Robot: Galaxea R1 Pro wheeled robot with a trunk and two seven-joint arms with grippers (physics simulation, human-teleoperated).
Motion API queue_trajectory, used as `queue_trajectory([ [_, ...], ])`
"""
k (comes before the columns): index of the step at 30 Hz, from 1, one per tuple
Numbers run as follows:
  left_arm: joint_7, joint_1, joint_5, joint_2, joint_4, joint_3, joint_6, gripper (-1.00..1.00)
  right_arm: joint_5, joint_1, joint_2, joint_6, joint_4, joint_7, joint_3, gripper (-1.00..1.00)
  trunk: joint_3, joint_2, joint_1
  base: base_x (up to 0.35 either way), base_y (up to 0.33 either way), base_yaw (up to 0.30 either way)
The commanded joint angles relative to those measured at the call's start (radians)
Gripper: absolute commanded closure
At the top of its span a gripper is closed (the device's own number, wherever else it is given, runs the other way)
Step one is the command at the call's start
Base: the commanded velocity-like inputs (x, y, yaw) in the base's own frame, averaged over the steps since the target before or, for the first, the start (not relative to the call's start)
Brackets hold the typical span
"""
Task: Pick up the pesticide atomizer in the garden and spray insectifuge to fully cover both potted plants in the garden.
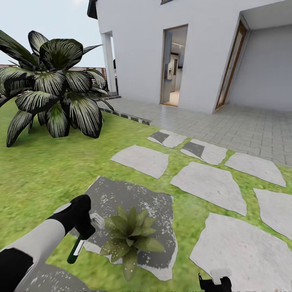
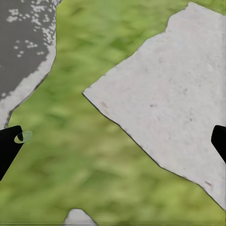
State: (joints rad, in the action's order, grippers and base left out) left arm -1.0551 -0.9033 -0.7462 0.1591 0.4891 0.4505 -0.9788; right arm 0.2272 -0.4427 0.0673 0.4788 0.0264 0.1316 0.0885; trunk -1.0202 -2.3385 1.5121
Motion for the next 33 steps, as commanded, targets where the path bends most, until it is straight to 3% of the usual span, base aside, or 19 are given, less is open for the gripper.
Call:
queue_trajectory([
  [1, -0.010, 0.001, -0.008, 0.001, 0.002, 0.003, -0.005, 1.00, 0.011, -0.001, 0.000, 0.003, -0.001, 0.003, 0.008, -1.00, -0.001, 0.000, 0.000, -0.125, -0.109, 0.000],
  [10, 0.003, 0.013, -0.015, -0.001, -0.013, 0.011, -0.008, 1.00, 0.011, -0.001, -0.001, 0.003, -0.002, 0.003, 0.008, -1.00, -0.001, 0.000, 0.000, -0.218, -0.186, 0.049],
  [16, 0.055, 0.013, -0.014, -0.002, -0.014, 0.010, -0.013, 1.00, 0.011, -0.001, -0.001, 0.003, -0.002, 0.003, 0.008, -1.00, -0.001, 0.000, 0.000, -0.160, -0.197, 0.253],
  [26, 0.058, 0.012, -0.005, -0.030, 0.001, 0.004, -0.014, 1.00, 0.011, -0.001, -0.001, 0.003, -0.002, 0.003, 0.008, -1.00, -0.001, 0.000, 0.000, 0.178, -0.209, 0.093],
  [33, 0.054, 0.006, -0.004, -0.035, 0.003, 0.004, -0.015, 1.00, 0.011, -0.001, -0.001, 0.003, -0.001, 0.003, 0.008, -1.00, -0.001, 0.000, 0.000, -0.020, -0.111, 0.000],
])
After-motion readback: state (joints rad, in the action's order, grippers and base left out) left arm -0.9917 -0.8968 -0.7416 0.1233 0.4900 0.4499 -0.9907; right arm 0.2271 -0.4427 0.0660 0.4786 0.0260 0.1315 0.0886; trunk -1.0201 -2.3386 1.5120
